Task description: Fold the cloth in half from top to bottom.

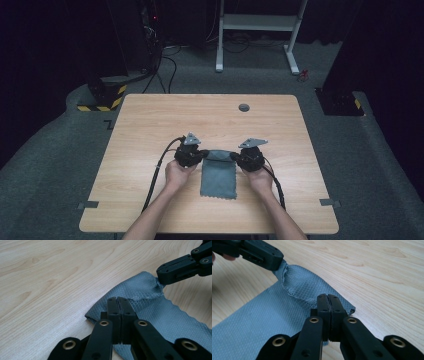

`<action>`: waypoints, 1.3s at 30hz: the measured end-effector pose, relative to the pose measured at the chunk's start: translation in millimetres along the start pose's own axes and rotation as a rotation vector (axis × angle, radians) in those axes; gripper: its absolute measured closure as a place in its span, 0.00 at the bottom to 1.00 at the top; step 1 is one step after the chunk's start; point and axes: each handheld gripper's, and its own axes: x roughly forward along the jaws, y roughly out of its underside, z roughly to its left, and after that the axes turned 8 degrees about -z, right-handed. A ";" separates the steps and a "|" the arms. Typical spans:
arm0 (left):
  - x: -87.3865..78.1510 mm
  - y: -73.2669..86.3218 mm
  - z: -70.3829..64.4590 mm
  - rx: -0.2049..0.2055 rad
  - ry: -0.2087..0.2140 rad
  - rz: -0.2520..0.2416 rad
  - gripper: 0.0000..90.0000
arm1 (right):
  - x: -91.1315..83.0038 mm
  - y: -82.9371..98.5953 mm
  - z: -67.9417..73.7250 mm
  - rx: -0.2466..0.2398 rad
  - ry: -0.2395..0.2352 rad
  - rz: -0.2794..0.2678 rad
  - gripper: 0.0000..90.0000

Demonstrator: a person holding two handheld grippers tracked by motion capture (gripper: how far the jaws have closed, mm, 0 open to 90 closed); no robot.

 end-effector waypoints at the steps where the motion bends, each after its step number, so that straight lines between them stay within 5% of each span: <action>1: -0.6 1.1 -1.1 -0.002 0.002 0.002 0.99 | -0.8 1.2 0.2 0.000 -0.003 -0.003 0.99; 34: -22.6 20.9 -21.1 0.007 0.065 -0.024 0.99 | -25.2 22.9 16.1 -0.001 -0.050 -0.036 0.99; 39: -23.5 24.5 -25.8 0.043 0.064 0.000 0.99 | -27.4 27.3 20.4 -0.012 -0.058 -0.031 0.99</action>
